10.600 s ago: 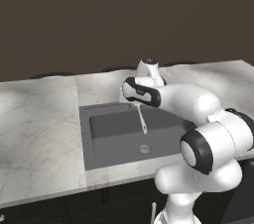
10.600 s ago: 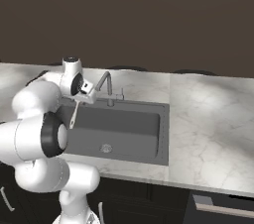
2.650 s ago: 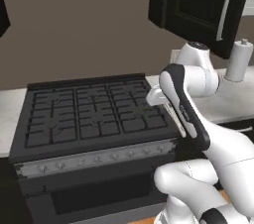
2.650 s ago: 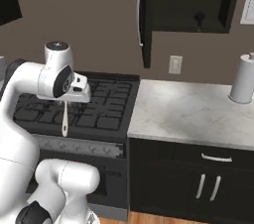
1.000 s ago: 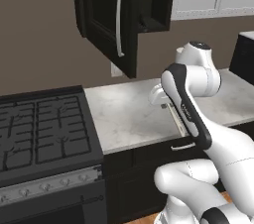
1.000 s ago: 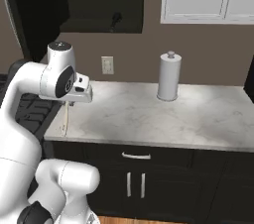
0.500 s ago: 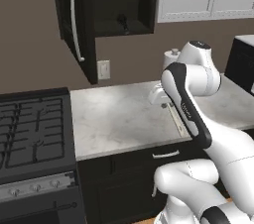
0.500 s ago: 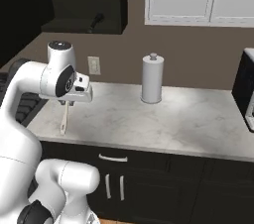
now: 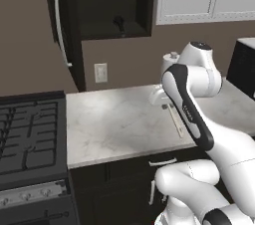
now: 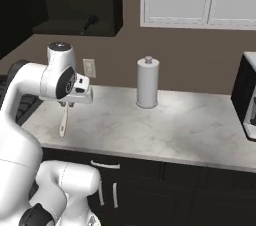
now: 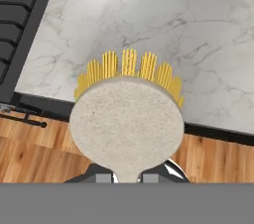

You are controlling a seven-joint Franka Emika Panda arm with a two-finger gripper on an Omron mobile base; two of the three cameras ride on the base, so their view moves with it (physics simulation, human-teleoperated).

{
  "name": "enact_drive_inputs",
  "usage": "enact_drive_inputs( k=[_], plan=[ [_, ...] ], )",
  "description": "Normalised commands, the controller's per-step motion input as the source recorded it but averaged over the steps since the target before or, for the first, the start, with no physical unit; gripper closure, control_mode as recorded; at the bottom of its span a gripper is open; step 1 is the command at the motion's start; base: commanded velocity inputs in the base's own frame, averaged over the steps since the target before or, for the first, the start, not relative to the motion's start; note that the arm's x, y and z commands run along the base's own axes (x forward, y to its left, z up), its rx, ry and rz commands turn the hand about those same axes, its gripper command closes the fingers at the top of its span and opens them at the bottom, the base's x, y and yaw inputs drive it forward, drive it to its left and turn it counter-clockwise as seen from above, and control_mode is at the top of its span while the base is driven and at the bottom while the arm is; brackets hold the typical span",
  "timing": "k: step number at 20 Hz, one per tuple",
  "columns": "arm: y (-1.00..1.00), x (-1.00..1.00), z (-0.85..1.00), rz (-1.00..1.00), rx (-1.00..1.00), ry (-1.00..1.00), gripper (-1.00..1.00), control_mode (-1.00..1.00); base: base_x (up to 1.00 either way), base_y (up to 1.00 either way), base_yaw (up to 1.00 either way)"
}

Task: Pick up the dish brush and dish brush from the sink, and place them back in the cabinet, and close the cabinet door.

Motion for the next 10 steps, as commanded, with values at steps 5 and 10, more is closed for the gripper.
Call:
enact_drive_inputs(
  k=[5, 10],
  plan=[
    [0.0, 0.0, 0.0, 0.0, 0.0, 0.0, 1.0, 1.0, 0.52, 0.05, 0.0],
    [0.0, 0.0, 0.0, 0.0, 0.0, 0.0, 1.0, 1.0, 0.35, 0.18, 0.0]
  ],
)
